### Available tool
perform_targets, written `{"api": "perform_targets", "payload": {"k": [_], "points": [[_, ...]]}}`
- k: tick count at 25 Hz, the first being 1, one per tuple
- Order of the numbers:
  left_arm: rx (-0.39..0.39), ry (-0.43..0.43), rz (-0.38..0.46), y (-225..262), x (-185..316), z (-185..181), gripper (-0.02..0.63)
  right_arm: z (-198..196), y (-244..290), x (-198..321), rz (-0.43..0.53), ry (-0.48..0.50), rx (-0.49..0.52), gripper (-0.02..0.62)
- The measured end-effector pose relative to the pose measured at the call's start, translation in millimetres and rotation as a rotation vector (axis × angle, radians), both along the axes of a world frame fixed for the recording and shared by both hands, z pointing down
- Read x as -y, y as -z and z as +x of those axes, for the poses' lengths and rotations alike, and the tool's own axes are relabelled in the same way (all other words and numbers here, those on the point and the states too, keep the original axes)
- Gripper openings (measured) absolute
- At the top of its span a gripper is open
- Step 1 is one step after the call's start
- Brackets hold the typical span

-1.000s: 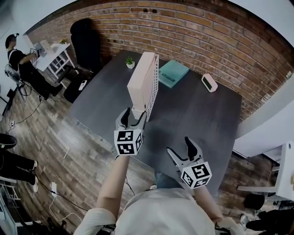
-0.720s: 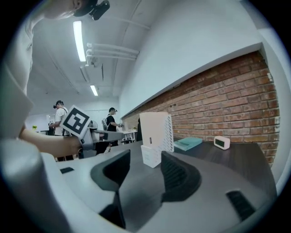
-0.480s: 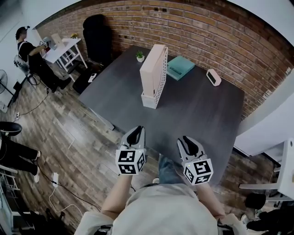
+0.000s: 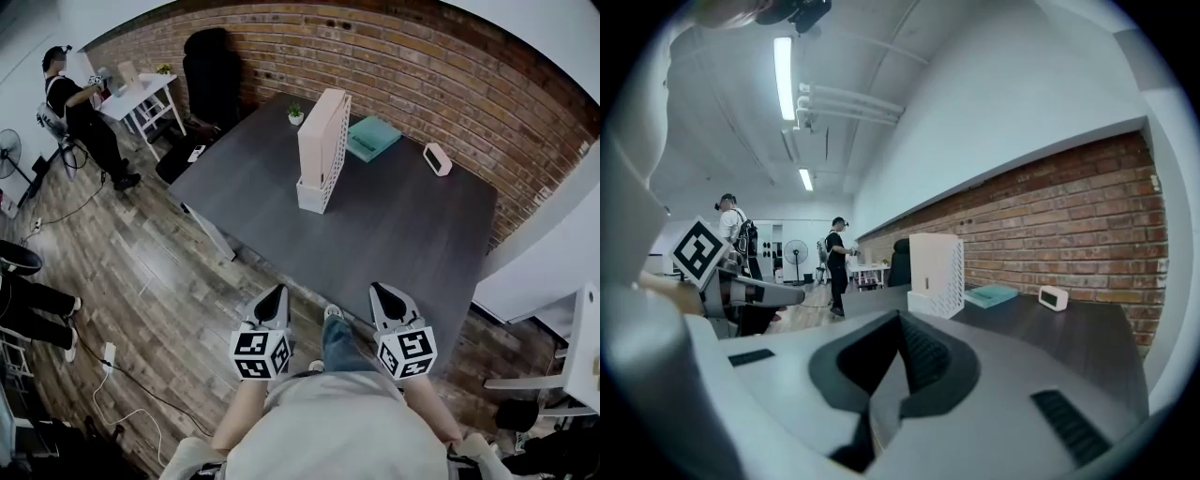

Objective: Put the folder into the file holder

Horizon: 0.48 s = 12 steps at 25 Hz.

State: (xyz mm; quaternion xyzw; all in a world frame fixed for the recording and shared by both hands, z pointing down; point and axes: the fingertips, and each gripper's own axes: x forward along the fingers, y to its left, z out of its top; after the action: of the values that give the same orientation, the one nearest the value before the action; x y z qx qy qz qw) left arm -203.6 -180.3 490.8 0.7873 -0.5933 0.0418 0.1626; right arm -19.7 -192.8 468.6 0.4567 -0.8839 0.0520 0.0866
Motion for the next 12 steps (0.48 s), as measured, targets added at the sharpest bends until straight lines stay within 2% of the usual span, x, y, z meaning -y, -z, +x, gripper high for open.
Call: {"api": "perform_targets", "payload": {"k": [12], "points": [[-0.004,-0.021,0.011,-0.5,-9.3,0.0,0.011,-1.9,4.0,-9.8,0.016,-0.014,-0.004,0.003]]}}
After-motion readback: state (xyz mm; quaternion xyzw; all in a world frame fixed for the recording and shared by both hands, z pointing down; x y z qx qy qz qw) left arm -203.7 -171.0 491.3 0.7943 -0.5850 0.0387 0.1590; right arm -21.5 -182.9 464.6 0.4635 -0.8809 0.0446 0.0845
